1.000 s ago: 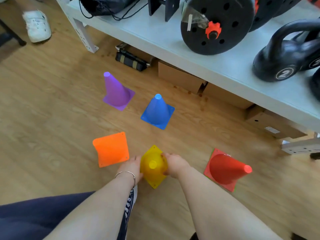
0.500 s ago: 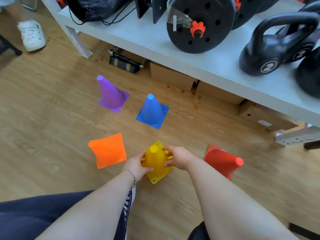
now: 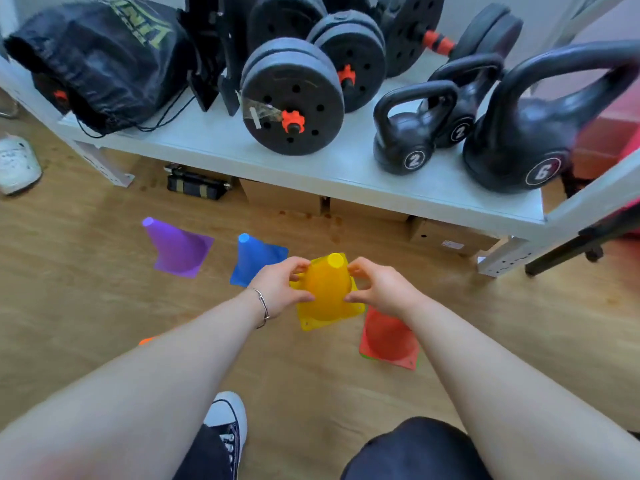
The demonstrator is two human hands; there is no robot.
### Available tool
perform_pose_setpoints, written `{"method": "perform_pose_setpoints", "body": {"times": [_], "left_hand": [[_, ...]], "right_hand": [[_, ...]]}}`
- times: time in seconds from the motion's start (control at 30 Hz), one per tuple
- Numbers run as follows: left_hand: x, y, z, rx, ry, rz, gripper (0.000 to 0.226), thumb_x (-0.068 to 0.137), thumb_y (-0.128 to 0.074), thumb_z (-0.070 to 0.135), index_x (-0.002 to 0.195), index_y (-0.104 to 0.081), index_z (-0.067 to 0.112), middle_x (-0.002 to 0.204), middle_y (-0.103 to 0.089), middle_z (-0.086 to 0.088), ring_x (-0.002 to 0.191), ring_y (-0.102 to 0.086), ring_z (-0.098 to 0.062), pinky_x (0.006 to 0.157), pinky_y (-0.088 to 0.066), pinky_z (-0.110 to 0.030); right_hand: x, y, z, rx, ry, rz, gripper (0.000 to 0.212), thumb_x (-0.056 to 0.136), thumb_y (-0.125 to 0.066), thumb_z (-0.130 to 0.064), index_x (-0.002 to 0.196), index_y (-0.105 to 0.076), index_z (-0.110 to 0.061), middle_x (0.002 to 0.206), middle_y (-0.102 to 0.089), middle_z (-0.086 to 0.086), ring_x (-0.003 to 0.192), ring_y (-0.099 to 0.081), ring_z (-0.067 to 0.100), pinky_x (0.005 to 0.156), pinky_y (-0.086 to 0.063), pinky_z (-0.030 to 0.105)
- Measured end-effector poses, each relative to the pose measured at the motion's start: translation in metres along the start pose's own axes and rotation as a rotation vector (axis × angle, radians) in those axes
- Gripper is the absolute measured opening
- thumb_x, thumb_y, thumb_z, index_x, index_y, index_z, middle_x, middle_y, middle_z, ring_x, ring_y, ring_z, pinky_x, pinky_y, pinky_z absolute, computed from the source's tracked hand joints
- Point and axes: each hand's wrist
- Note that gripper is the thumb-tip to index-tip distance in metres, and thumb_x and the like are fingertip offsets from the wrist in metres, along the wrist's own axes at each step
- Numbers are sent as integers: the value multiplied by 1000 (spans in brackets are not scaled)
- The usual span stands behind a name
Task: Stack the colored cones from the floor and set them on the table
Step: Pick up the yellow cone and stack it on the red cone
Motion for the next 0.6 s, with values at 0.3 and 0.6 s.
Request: {"method": "perform_pose_setpoints", "body": {"times": [0.3,0.6], "left_hand": [[21,-14,84,29,-163,-45,66,71,-82,27,132,-56,30,123,-66,5,114,-61,-11,96,-53,-35],[24,-65,114,101,-262,-152,60,72,-82,23,127,-60,29,117,-61,4,109,-62,-14,94,-53,-34]], "right_hand": [[-44,69,24,-28,-49,102,52,77,-80,-38,119,-56,-20,129,-64,0,114,-60,20,87,-45,29],[-85,70,67,-54,-183,158,53,76,-78,-45,116,-55,-21,123,-65,1,100,-58,18,77,-43,29]]}}
Point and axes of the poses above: each hand's wrist, its own x-axis towards the middle knuckle, its own y-axis out of the back of the hand, z = x × y
